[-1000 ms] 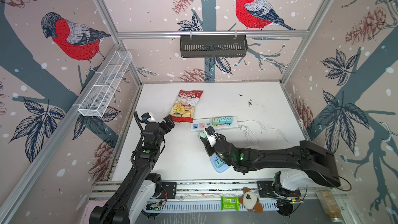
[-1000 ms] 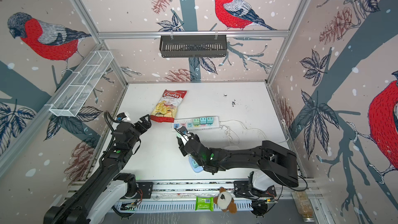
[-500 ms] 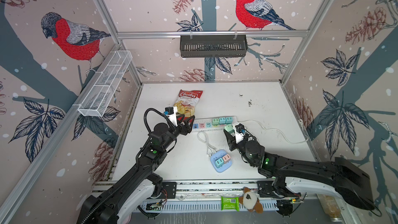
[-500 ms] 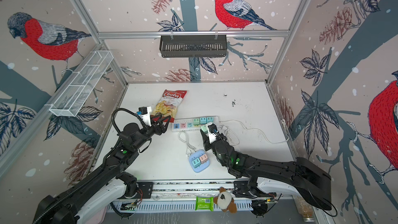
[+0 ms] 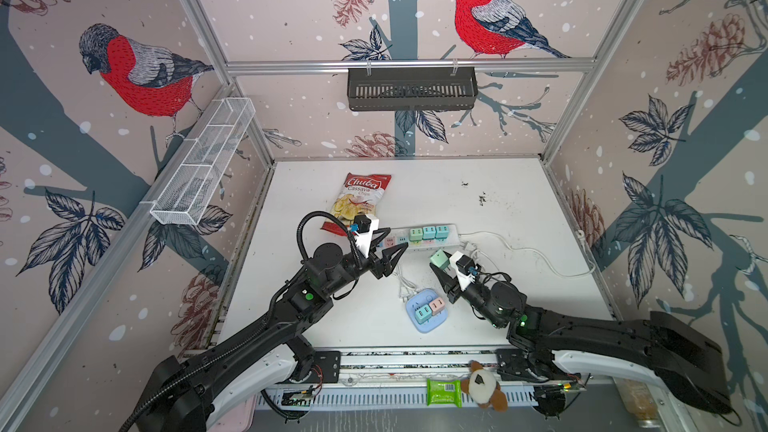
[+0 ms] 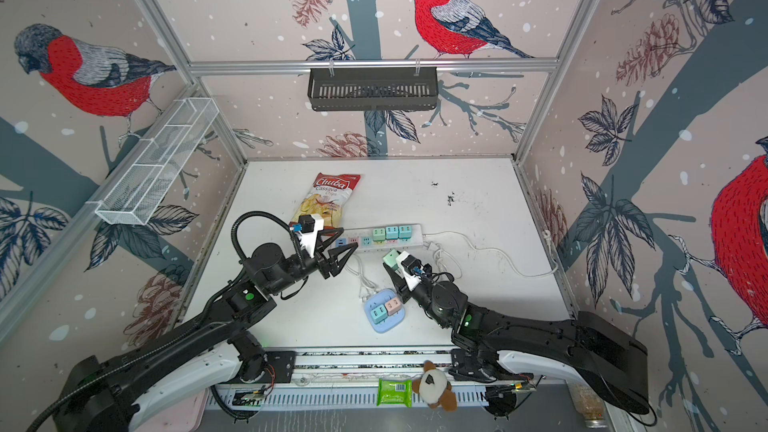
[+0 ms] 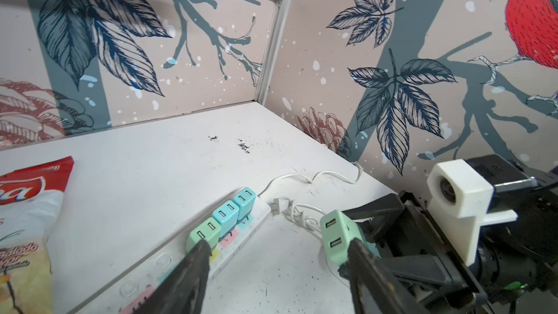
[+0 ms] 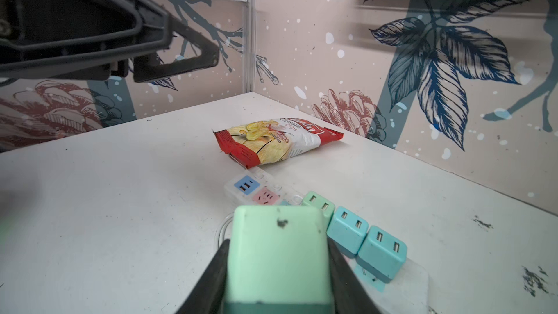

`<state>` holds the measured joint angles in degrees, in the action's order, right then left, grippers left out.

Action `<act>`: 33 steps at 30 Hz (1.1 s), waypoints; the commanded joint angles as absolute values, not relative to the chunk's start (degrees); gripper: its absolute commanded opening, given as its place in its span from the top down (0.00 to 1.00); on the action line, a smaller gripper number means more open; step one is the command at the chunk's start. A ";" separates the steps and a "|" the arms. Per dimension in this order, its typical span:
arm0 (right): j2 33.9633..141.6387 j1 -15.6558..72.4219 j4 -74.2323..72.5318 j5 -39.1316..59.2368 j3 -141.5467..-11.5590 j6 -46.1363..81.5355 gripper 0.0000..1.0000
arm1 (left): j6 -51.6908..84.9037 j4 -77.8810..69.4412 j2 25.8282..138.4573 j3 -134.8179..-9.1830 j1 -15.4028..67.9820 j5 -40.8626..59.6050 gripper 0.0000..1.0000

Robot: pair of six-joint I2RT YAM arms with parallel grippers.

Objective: Insert the plug
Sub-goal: 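Carry the green charger with the right gripper while the left gripper approaches, then grasp the green charger with the left gripper while the right gripper releases it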

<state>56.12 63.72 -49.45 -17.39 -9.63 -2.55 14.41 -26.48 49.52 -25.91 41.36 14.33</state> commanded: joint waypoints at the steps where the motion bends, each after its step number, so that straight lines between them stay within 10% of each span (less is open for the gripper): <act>1: 56.28 64.04 -53.91 -14.72 -8.95 -6.31 0.98 | 11.63 -29.42 50.39 -26.88 41.75 17.25 0.28; 33: 50.88 69.27 -62.80 -26.35 -2.76 -11.77 0.98 | 8.96 -16.19 78.09 -45.66 50.69 37.68 0.30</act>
